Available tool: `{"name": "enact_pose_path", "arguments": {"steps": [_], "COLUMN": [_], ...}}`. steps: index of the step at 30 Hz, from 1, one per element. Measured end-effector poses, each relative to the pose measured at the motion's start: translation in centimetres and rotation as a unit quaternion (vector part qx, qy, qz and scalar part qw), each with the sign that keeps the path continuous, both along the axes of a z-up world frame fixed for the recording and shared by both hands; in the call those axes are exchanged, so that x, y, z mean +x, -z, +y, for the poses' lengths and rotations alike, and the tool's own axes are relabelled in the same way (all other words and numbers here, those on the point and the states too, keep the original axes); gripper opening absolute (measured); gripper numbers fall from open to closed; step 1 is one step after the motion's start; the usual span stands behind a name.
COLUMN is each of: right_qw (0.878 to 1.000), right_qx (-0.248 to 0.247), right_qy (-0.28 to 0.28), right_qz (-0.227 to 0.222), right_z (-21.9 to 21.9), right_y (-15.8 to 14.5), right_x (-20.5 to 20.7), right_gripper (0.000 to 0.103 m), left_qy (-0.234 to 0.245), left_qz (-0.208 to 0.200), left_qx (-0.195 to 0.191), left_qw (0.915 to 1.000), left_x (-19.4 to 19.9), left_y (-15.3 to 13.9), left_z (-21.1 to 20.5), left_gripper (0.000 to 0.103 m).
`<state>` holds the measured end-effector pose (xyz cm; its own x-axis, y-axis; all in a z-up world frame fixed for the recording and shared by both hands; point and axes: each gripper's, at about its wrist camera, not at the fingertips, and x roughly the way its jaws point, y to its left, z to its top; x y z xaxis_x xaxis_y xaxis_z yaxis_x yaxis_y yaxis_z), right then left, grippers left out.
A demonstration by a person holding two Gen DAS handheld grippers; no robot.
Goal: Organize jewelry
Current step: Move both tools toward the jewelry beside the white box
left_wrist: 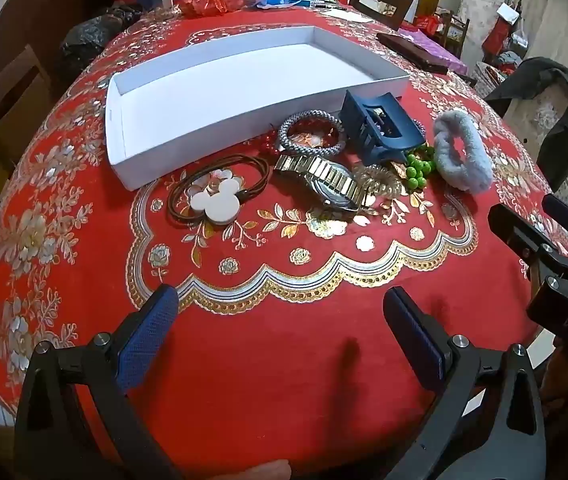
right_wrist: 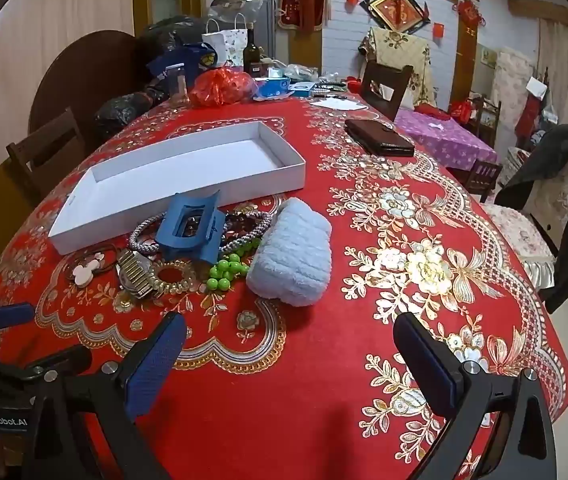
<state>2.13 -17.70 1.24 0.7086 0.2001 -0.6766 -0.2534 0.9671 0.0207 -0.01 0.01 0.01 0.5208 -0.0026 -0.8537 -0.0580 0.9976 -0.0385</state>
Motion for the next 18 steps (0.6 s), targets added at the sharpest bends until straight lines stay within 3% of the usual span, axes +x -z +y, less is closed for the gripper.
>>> {"name": "enact_pose_path", "arguments": {"steps": [10, 18], "right_qw": [1.0, 0.998], "right_qx": [0.006, 0.06], "right_qy": [0.004, 0.022], "right_qz": [0.009, 0.028], "right_z": [-0.7, -2.1], "right_y": [0.6, 0.5], "right_x": [0.4, 1.6], "right_gripper": [0.103, 0.103], "left_qy": [0.002, -0.005], "left_qz": [0.001, 0.018], "left_qx": [0.003, 0.01], "left_qw": [1.0, 0.9998], "left_x": [-0.6, 0.0], "left_y": [0.9, 2.4], "left_z": [0.1, 0.6], "left_gripper": [0.103, 0.103]}}
